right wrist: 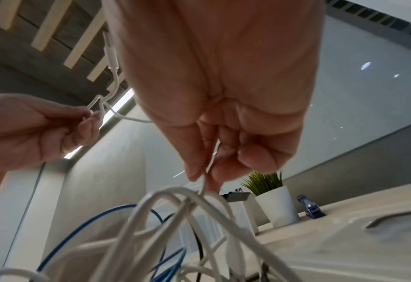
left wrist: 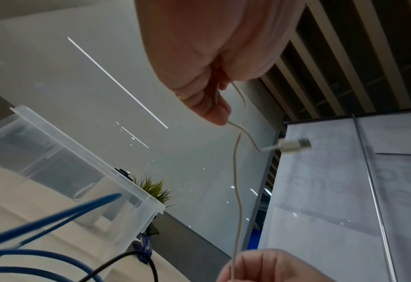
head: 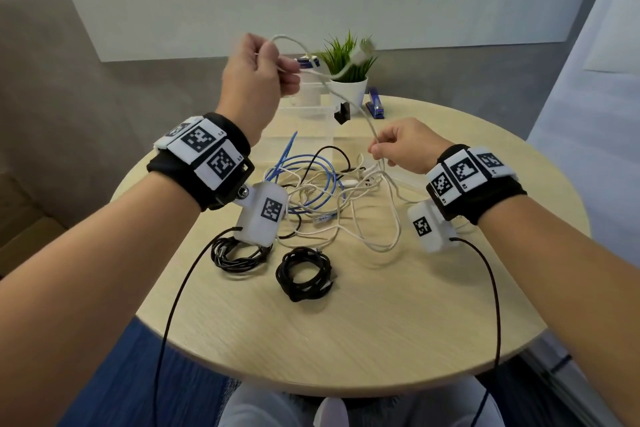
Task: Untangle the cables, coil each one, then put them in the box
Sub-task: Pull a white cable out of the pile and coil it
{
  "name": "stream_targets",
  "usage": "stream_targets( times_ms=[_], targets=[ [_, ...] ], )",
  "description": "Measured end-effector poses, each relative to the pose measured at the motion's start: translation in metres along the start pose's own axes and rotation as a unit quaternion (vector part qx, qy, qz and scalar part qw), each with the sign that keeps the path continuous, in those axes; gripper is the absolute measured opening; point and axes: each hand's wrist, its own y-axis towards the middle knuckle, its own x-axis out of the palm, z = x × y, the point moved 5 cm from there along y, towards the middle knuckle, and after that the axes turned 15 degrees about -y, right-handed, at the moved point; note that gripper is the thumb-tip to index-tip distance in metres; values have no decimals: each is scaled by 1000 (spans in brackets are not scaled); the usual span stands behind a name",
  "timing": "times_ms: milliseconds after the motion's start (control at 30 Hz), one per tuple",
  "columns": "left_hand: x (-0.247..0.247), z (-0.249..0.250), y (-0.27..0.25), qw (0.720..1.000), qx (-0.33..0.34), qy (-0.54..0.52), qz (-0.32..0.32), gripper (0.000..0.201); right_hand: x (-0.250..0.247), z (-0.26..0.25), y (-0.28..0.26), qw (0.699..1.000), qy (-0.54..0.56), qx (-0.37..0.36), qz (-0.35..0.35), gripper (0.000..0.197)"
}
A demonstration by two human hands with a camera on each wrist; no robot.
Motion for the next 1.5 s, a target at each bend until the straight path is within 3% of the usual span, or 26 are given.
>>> stream_targets(
  times_ms=[100, 167, 267, 400, 467, 533, 633, 733, 867, 933, 1000, 1033, 1267, 1500],
  targets=[
    [-9, -3, 3, 999, 8, 33, 37, 21, 2, 8, 2, 999, -19, 49, -14, 20],
    [-11, -6, 0, 996, -3, 83, 30, 22, -4, 11, 4, 996, 37, 78, 17, 22],
    [-13, -17, -4, 976, -38, 213, -8, 23, -17, 10, 5, 982, 157, 92, 58, 19],
    [-14, -35, -11, 925, -94, 354, -100, 23, -34, 5, 7, 968, 218, 74, 104, 15],
    [-13, -42, -15, 902, -125, 389, -142, 21, -40, 0, 10, 959, 250, 52, 123, 19],
    [-10, -43, -18, 897, -141, 387, -160, 18, -46, -9, 10, 954, 263, 26, 142, 18],
    [0, -39, -20, 910, -151, 346, -171, 21, -52, -21, 8, 961, 228, -13, 158, 9],
    [9, -35, -24, 933, -157, 278, -164, 20, -47, -34, 5, 977, 167, -53, 124, 5],
    [22, -28, -29, 914, -61, 347, -202, 50, -38, -48, 0, 984, 128, -85, 87, 11],
    [26, -28, -32, 904, -62, 361, -220, 37, -34, -52, -2, 985, 119, -98, 71, 12],
    [27, -29, -32, 906, -70, 355, -221, 8, -31, -54, -4, 985, 118, -109, 55, 13],
    [25, -30, -31, 912, -72, 343, -214, 9, -29, -55, -4, 986, 112, -113, 52, 13],
    [15, -25, -16, 978, -77, 150, -122, 18, -4, -31, 2, 998, -14, -60, -2, 13],
    [6, -13, -4, 996, -37, 40, -71, 20, 20, -13, 6, 999, 3, -4, -53, 18]
  ],
)
